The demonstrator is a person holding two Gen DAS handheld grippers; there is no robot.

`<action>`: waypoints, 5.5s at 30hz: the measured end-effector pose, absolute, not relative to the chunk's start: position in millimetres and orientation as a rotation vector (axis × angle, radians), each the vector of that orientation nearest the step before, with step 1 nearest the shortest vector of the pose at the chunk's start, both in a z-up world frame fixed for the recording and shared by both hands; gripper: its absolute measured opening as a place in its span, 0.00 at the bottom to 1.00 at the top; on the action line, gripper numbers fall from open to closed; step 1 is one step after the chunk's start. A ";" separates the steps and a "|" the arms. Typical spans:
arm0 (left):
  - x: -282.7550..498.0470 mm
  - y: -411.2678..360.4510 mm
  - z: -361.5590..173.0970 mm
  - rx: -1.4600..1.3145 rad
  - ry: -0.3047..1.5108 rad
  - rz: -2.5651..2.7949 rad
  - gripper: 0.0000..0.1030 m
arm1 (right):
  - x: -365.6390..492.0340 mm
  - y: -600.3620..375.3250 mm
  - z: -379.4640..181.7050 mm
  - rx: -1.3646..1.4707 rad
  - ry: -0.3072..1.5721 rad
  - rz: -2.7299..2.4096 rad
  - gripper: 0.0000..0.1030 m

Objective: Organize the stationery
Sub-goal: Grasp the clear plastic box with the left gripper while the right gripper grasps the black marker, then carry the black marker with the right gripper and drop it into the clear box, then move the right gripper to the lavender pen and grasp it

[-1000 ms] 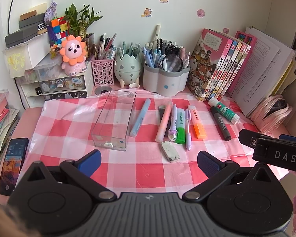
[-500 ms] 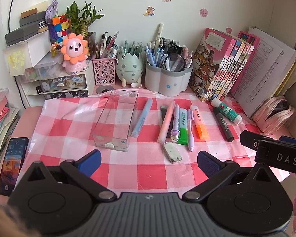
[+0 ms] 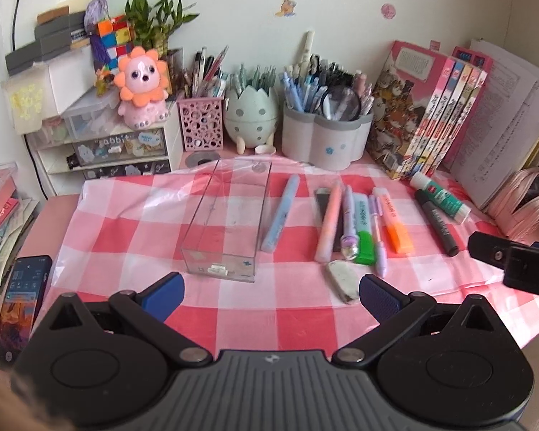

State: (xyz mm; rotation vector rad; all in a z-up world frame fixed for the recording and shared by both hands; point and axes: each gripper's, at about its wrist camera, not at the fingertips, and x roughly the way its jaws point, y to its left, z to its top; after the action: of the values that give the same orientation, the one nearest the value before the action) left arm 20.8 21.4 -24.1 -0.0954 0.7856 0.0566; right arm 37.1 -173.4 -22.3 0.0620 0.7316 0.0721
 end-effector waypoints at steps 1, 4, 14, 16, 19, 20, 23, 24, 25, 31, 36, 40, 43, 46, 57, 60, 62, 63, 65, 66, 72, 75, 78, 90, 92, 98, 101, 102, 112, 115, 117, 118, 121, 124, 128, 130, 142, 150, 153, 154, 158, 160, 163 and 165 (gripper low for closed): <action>23.3 24.7 -29.2 -0.095 0.788 0.053 0.79 | 38.5 -173.2 -26.4 0.059 0.727 0.074 0.95; 29.6 33.7 -46.4 -0.085 0.771 0.056 0.79 | 43.9 -174.4 -38.5 0.048 0.704 0.082 0.95; 51.1 55.1 -96.5 -0.025 0.680 0.016 0.79 | 69.7 -189.2 -72.7 0.021 0.688 0.088 0.95; 55.3 58.8 -104.6 -0.029 0.671 0.011 0.79 | 76.7 -194.3 -79.3 0.024 0.692 0.089 0.95; 61.9 61.3 -113.1 -0.029 0.668 0.024 0.79 | 86.0 -200.8 -88.0 0.033 0.695 0.114 0.95; 63.7 61.1 -115.3 -0.024 0.660 0.032 0.79 | 88.7 -202.8 -90.4 0.040 0.699 0.122 0.95; 67.3 59.6 -119.9 -0.005 0.635 0.064 0.78 | 96.2 -203.9 -97.1 0.044 0.700 0.144 0.95; 69.2 60.2 -120.8 -0.006 0.633 0.074 0.78 | 98.7 -204.2 -98.8 0.042 0.694 0.150 0.95; 70.2 60.7 -121.6 -0.012 0.631 0.076 0.78 | 102.1 -205.5 -100.5 0.043 0.690 0.151 0.95; 78.5 63.5 -125.1 -0.034 0.633 0.070 0.73 | 127.0 -215.7 -107.6 0.078 0.697 0.177 0.87; 80.5 63.3 -126.8 -0.069 0.649 0.052 0.60 | 147.8 -223.3 -117.1 0.121 0.746 0.162 0.64; 80.6 59.8 -126.6 -0.049 0.649 0.064 0.51 | 155.4 -228.1 -121.4 0.167 0.748 0.155 0.55; 81.2 58.0 -126.2 -0.048 0.648 0.070 0.47 | 159.4 -229.5 -121.2 0.197 0.755 0.152 0.46; 81.2 54.7 -125.8 -0.044 0.652 0.081 0.47 | 163.1 -230.1 -122.6 0.222 0.762 0.146 0.29; 69.2 39.2 -123.8 -0.059 0.676 0.111 0.47 | 162.9 -228.8 -122.5 0.371 0.815 0.131 0.15; 65.9 34.6 -125.6 -0.058 0.659 0.120 0.47 | 158.9 -227.1 -120.0 0.426 0.829 0.144 0.15; 64.1 33.9 -127.2 -0.057 0.641 0.119 0.47 | 155.9 -221.1 -114.8 0.442 0.829 0.167 0.15; 63.5 33.7 -128.0 -0.057 0.633 0.119 0.46 | 154.6 -217.5 -112.1 0.446 0.829 0.179 0.15; 62.3 33.5 -129.1 -0.055 0.620 0.117 0.46 | 153.2 -206.8 -104.4 0.458 0.834 0.214 0.15; 62.2 33.7 -129.1 -0.055 0.619 0.117 0.46 | 152.8 -201.4 -101.1 0.462 0.837 0.232 0.15; 62.7 35.4 -128.8 -0.054 0.620 0.107 0.46 | 155.0 -153.2 -81.1 0.481 0.875 0.401 0.15; 62.7 35.5 -128.5 -0.044 0.622 0.096 0.46 | 156.9 -125.8 -75.7 0.487 0.908 0.480 0.15; 63.1 37.0 -128.0 -0.026 0.623 0.073 0.47 | 159.2 -102.8 -71.2 0.482 0.932 0.529 0.15; 68.6 46.6 -125.5 -0.006 0.656 0.000 0.47 | 179.4 -42.1 -79.4 0.392 1.039 0.475 0.15; 68.1 48.4 -126.6 -0.005 0.648 -0.014 0.47 | 180.6 -34.1 -81.6 0.364 1.046 0.454 0.15; 65.4 49.6 -128.8 0.001 0.624 -0.033 0.47 | 181.7 -23.9 -90.0 0.355 1.074 0.435 0.16; 64.9 49.4 -128.8 -0.004 0.621 -0.036 0.46 | 181.2 -23.0 -91.6 0.419 1.088 0.506 0.28; 64.3 49.1 -128.7 -0.003 0.619 -0.038 0.46 | 180.3 -24.0 -91.0 0.430 1.083 0.520 0.30; 64.3 49.2 -128.5 -0.005 0.620 -0.039 0.46 | 175.1 -41.1 -75.0 0.404 1.015 0.515 0.38; 64.4 49.3 -128.5 -0.005 0.620 -0.039 0.46 | 175.6 -47.4 -74.0 0.410 1.008 0.511 0.40; 64.3 49.2 -128.5 -0.005 0.620 -0.039 0.46 | 174.8 -52.5 -73.0 0.416 1.002 0.511 0.43; 64.3 49.3 -128.5 -0.005 0.620 -0.039 0.46 | 173.9 -56.2 -72.3 0.419 0.996 0.509 0.43; 64.3 49.3 -128.5 -0.005 0.620 -0.039 0.46 | 170.7 -68.1 -68.6 0.423 0.975 0.499 0.47; 64.4 49.3 -128.5 -0.005 0.620 -0.039 0.46 | 167.0 -82.4 -64.7 0.419 0.948 0.470 0.53; 64.4 49.3 -128.5 -0.005 0.620 -0.039 0.46 | 163.3 -101.4 -62.1 0.419 0.922 0.437 0.56; 64.4 49.3 -128.4 -0.005 0.621 -0.039 0.46 | 160.9 -109.6 -61.7 0.415 0.907 0.418 0.58; 64.5 49.2 -128.5 -0.005 0.621 -0.039 0.46 | 150.7 -150.2 -77.4 0.421 0.874 0.294 0.62; 64.5 49.2 -128.4 -0.005 0.621 -0.039 0.46 | 152.5 -170.0 -96.4 0.419 0.868 0.200 0.58; 65.1 49.7 -128.4 -0.005 0.621 -0.040 0.46 | 152.4 -175.2 -103.0 0.420 0.868 0.187 0.53; 65.1 49.7 -128.4 -0.005 0.621 -0.039 0.46 | 151.5 -175.3 -103.7 0.414 0.861 0.188 0.52; 65.2 49.7 -128.4 -0.005 0.621 -0.039 0.46 | 149.8 -172.8 -103.9 0.383 0.853 0.187 0.45; 65.2 49.7 -128.4 -0.005 0.621 -0.039 0.46 | 148.3 -171.7 -104.5 0.381 0.854 0.206 0.39; 65.2 49.7 -128.4 -0.005 0.621 -0.039 0.46 | 147.2 -165.8 -107.5 0.356 0.868 0.239 0.30; 65.2 49.6 -128.4 -0.005 0.621 -0.039 0.46 | 147.2 -161.0 -111.3 0.317 0.880 0.230 0.24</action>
State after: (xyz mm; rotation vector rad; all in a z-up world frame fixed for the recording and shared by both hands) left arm 65.2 49.6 -128.4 -0.0047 0.6214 -0.0393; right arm 147.2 -161.0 -111.3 0.3175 0.8801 0.2296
